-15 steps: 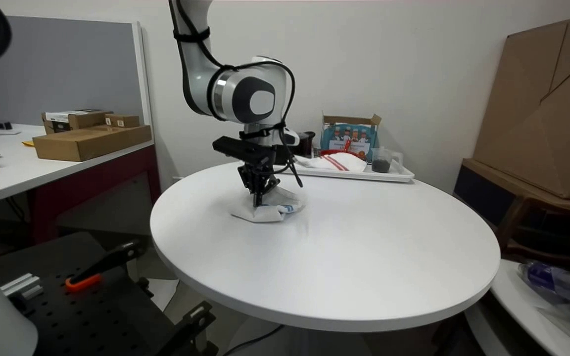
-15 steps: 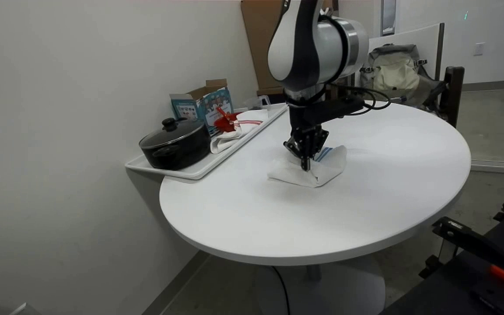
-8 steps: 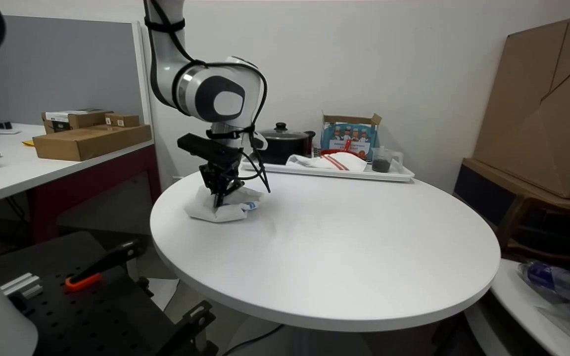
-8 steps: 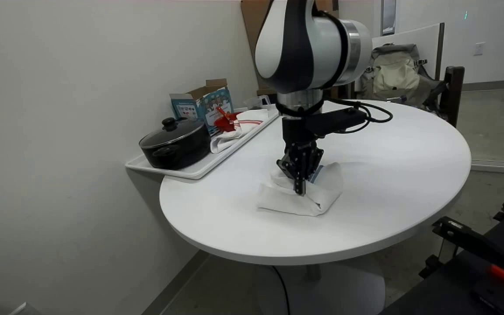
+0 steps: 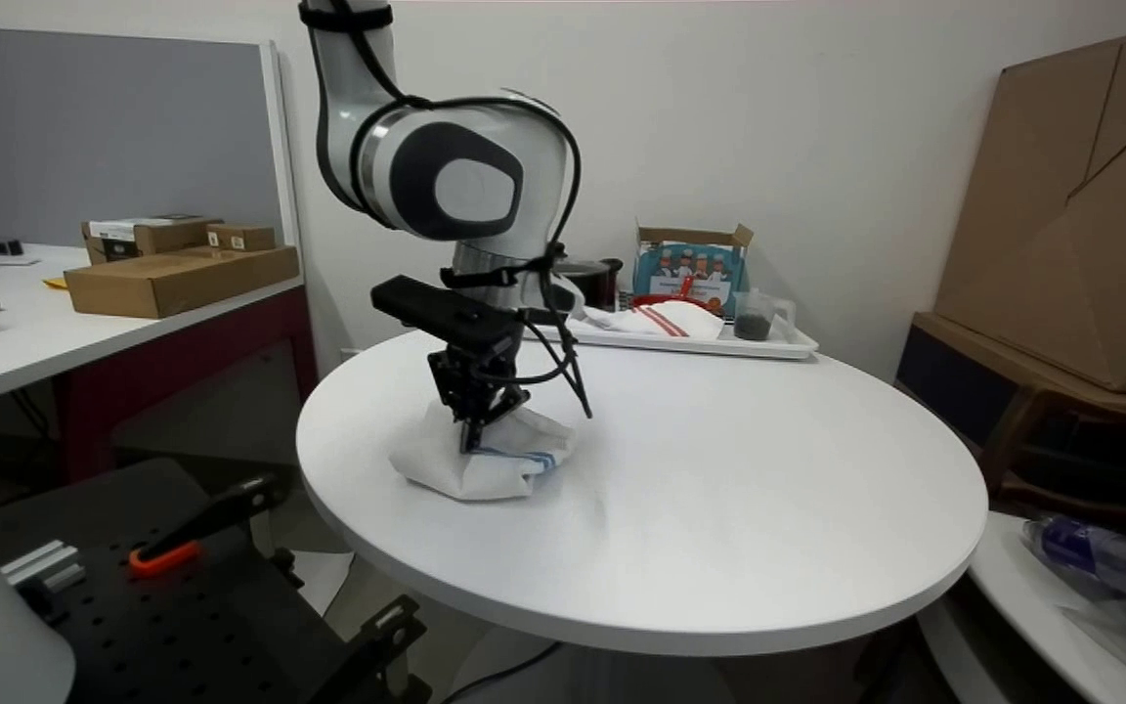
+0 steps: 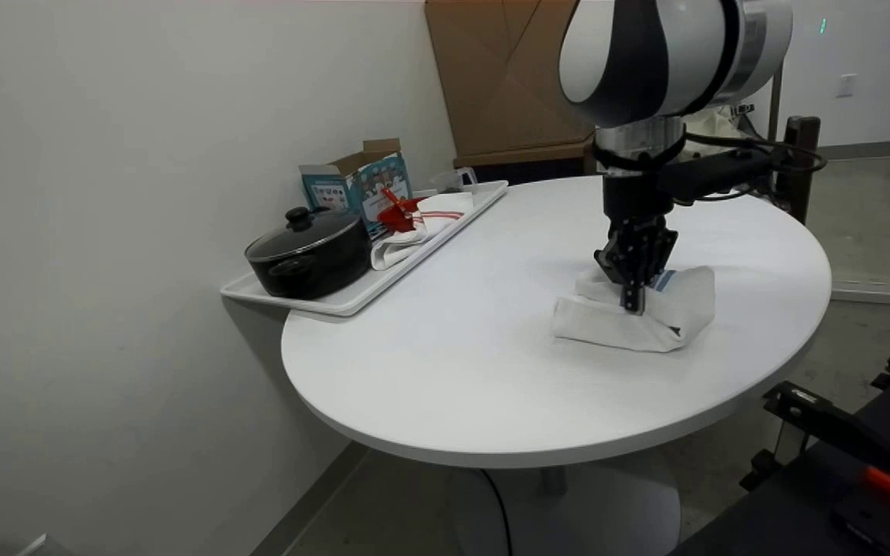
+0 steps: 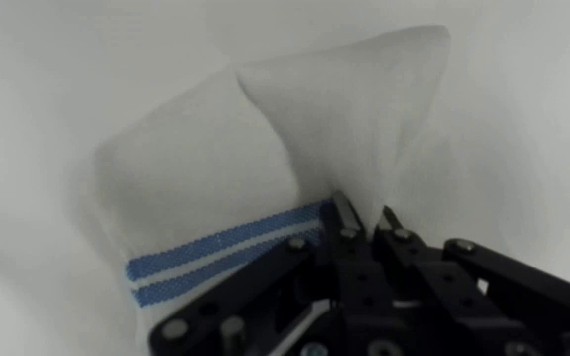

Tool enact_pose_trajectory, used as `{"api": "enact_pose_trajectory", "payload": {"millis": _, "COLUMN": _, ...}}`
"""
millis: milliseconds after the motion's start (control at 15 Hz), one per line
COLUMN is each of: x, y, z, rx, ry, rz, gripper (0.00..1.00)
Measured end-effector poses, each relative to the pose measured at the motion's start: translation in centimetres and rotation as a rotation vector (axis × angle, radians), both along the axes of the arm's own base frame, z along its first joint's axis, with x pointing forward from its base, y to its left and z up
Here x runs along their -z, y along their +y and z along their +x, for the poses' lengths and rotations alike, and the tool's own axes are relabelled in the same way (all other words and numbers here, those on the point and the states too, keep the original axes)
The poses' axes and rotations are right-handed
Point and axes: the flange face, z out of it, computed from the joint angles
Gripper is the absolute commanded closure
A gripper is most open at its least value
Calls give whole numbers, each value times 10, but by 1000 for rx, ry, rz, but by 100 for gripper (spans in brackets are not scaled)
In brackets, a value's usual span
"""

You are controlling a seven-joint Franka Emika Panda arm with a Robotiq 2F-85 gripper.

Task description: Slide the white towel across the table.

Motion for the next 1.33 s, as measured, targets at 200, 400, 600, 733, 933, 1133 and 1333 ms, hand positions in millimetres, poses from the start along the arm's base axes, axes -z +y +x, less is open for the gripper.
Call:
{"api": "enact_pose_trajectory", "payload": {"millis": 200, "x": -14, "y": -8, "z": 30, "rx": -17, "ry": -63, "rz": -21, "gripper": 98}}
{"api": "enact_pose_trajectory", "payload": {"millis": 400, "x": -26, "y": 36, "z": 64, "rx": -97, "ry": -117, "rz": -21, "gripper": 98}}
{"api": "enact_pose_trajectory", "payload": {"millis": 600, "x": -19, "y": 93, "z": 76, "rx": -203, "ry": -105, "rz": -7, "gripper": 98}}
{"api": "enact_pose_trajectory", "payload": {"millis": 733, "x": -5, "y": 122, "z": 69, "rx": -269, "ry": -63, "rz": 1, "gripper": 98}}
{"api": "enact_pose_trajectory", "payload": {"millis": 933, "x": 9, "y": 151, "z": 50, "rx": -349, "ry": 9, "rz": 12, "gripper": 98}}
{"api": "enact_pose_trajectory", "payload": {"millis": 1133, "x": 12, "y": 165, "z": 24, "rx": -414, "ry": 79, "rz": 23, "gripper": 98}}
{"api": "enact_pose_trajectory", "payload": {"millis": 1333, "x": 14, "y": 158, "z": -9, "rx": -432, "ry": 129, "rz": 20, "gripper": 98}}
